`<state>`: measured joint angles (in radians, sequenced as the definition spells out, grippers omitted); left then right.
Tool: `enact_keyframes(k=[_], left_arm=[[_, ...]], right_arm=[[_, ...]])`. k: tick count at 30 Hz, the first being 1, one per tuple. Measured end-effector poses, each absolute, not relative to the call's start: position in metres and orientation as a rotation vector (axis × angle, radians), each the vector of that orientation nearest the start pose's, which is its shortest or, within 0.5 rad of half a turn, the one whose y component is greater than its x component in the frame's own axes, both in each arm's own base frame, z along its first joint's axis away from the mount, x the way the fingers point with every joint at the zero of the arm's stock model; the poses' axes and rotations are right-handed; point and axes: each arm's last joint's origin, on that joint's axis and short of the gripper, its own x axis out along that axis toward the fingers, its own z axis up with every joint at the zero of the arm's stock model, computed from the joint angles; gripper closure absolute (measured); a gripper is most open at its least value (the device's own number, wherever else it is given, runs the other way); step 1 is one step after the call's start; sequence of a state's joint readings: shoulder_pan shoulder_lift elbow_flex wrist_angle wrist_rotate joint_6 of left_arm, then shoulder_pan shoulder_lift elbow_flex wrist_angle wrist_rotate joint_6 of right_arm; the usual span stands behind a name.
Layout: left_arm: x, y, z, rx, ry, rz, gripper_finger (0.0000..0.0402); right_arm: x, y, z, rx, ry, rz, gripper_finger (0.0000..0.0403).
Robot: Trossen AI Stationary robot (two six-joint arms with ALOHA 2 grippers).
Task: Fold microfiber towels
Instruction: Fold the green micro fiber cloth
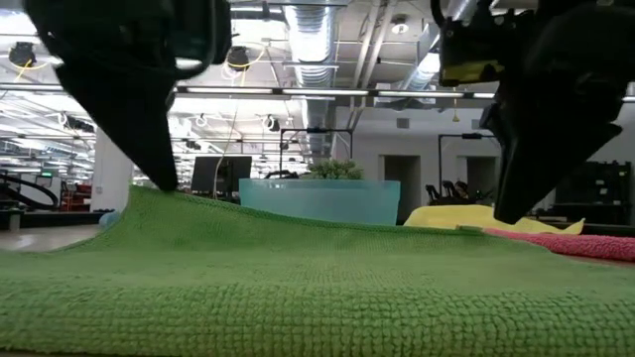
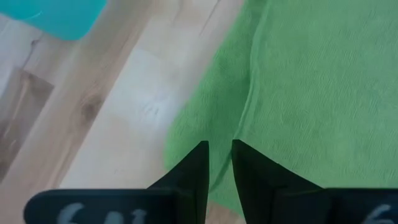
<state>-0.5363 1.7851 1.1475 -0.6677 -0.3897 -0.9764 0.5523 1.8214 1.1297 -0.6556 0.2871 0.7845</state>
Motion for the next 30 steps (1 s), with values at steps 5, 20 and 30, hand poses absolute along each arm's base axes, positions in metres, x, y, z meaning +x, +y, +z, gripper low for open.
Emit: enact_keyframes(k=[5,20,30], left_arm=[[0.287,-0.152,0.155,-0.296,1.087,0.444,0.0340],[0.279,-0.140,0.199,-0.293,1.106,0.375,0.0340],[0.234,-0.214,0.239,-0.135,0.882,-0.020,0.0324]], right_arm=[[0.290,0.166,0.157,0.136,1.203,-0.267,0.0327],[0.272,0.174,0.207,0.146,1.070,-0.118,0.0327],[0.241,0.251,0.197,0.011,0.955,0.209,0.0327]])
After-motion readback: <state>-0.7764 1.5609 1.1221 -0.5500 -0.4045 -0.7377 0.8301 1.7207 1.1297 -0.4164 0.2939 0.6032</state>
